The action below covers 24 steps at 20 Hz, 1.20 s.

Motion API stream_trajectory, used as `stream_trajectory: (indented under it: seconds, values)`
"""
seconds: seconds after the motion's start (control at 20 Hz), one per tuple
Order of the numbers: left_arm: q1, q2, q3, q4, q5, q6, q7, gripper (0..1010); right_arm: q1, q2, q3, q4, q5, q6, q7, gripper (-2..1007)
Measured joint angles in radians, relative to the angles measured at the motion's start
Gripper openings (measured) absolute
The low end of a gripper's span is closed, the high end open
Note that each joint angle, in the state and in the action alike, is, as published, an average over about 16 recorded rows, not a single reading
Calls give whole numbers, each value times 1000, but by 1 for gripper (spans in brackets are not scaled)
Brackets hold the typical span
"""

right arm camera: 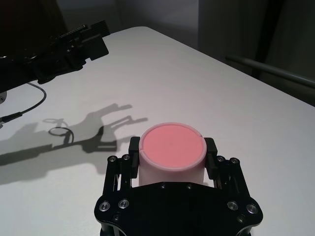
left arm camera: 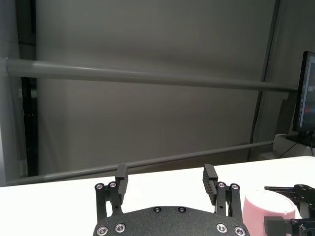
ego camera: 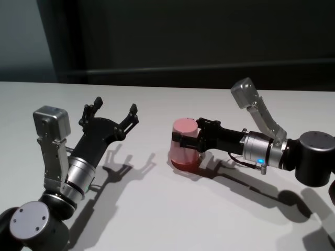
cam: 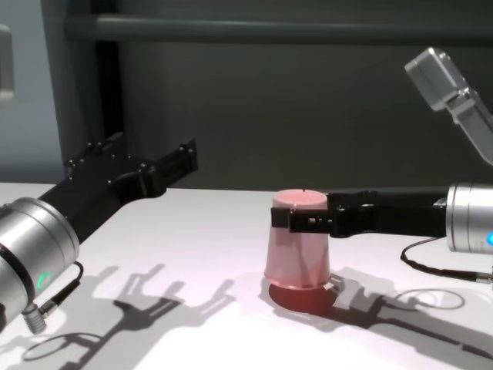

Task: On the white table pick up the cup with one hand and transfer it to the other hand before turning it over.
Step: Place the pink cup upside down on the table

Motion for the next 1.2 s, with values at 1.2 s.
stream_trajectory:
  seconds: [1.2]
  values:
    - [0, 0, 0, 0, 0, 0, 0, 1001, -15, -23, 35, 9, -14, 9, 15, 743]
